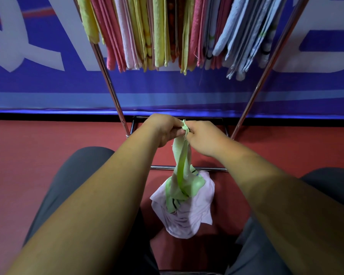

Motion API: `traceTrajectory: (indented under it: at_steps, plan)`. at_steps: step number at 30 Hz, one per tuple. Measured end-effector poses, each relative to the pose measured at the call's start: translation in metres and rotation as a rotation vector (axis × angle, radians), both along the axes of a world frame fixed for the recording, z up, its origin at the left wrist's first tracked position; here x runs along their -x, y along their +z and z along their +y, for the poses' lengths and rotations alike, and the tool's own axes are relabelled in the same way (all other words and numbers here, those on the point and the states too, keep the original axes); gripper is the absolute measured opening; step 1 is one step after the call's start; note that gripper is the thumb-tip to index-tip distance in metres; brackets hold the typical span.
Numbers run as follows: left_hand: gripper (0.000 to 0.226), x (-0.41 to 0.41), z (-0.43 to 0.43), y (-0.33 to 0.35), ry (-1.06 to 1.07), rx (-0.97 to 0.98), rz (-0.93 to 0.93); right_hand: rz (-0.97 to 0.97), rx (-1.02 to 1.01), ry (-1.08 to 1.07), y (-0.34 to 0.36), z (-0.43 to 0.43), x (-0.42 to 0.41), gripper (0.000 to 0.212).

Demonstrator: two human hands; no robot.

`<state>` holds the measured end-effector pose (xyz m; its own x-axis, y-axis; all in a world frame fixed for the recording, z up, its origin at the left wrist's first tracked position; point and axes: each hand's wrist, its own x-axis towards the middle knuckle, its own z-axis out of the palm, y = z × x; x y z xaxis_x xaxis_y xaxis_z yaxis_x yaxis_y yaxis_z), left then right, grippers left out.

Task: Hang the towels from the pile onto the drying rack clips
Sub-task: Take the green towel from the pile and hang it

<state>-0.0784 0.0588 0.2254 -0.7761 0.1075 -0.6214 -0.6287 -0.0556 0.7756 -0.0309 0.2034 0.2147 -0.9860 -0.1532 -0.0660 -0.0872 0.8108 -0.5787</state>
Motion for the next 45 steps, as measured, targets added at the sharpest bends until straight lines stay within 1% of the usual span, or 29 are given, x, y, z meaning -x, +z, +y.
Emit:
traceTrajectory:
  at_steps: [7,11,13,17,19,21,22,23,26,27,28,31,33,34,36,38,42,44,45]
  plan:
    - [0.019,0.003,-0.004,0.002,0.025,-0.058,0.020,0.050,0.010,0.022,-0.005,0.000,0.002,0.011]
    - [0.013,0.005,-0.008,0.002,0.062,-0.093,0.048,0.050,0.076,-0.001,-0.001,0.001,0.004,0.019]
    - [0.020,0.006,-0.010,0.002,0.055,-0.091,0.081,0.043,0.094,-0.034,0.001,0.000,0.004,0.020]
    - [0.034,0.006,-0.011,0.005,-0.037,-0.071,0.145,0.020,0.180,-0.171,0.004,-0.002,0.006,0.025]
    - [0.041,0.007,-0.013,0.005,-0.103,0.005,0.207,0.019,0.238,-0.255,0.009,-0.002,0.008,0.026]
    - [0.050,0.006,-0.014,0.007,-0.233,0.187,0.329,0.030,0.323,-0.337,0.015,-0.003,0.009,0.027]
    - [0.050,0.004,-0.014,0.008,-0.303,0.274,0.401,0.038,0.375,-0.368,0.019,-0.003,0.010,0.029]
    - [0.046,0.002,-0.014,0.010,-0.357,0.335,0.458,0.048,0.421,-0.389,0.022,-0.003,0.010,0.031]
    - [0.022,0.000,-0.014,0.009,-0.415,0.451,0.537,0.071,0.496,-0.423,0.031,0.002,0.008,0.031]
    - [0.016,0.001,-0.016,0.008,-0.416,0.500,0.558,0.075,0.518,-0.437,0.034,0.004,0.006,0.030]
    - [0.017,0.003,-0.018,0.005,-0.421,0.558,0.584,0.082,0.542,-0.450,0.036,0.007,0.005,0.030]
    - [0.037,0.005,-0.025,0.006,-0.427,0.759,0.636,0.098,0.587,-0.467,0.040,0.014,0.005,0.030]
    - [0.050,0.001,-0.029,0.014,-0.425,0.801,0.678,0.100,0.614,-0.452,0.042,0.018,0.004,0.030]
    - [0.054,0.000,-0.031,0.019,-0.417,0.776,0.687,0.103,0.625,-0.446,0.044,0.021,0.002,0.030]
    - [0.051,-0.005,-0.038,0.028,-0.367,0.646,0.648,0.121,0.646,-0.446,0.050,0.026,-0.002,0.030]
    - [0.041,-0.009,-0.045,0.033,-0.287,0.509,0.638,0.139,0.652,-0.468,0.060,0.031,-0.009,0.029]
    - [0.022,-0.022,-0.043,0.055,-0.127,0.236,0.633,0.189,0.585,-0.482,0.082,0.041,-0.019,0.027]
    - [0.011,-0.027,-0.039,0.072,-0.090,0.171,0.657,0.222,0.556,-0.494,0.094,0.045,-0.023,0.027]
    - [0.010,-0.028,-0.038,0.080,-0.074,0.149,0.673,0.236,0.545,-0.496,0.101,0.047,-0.025,0.026]
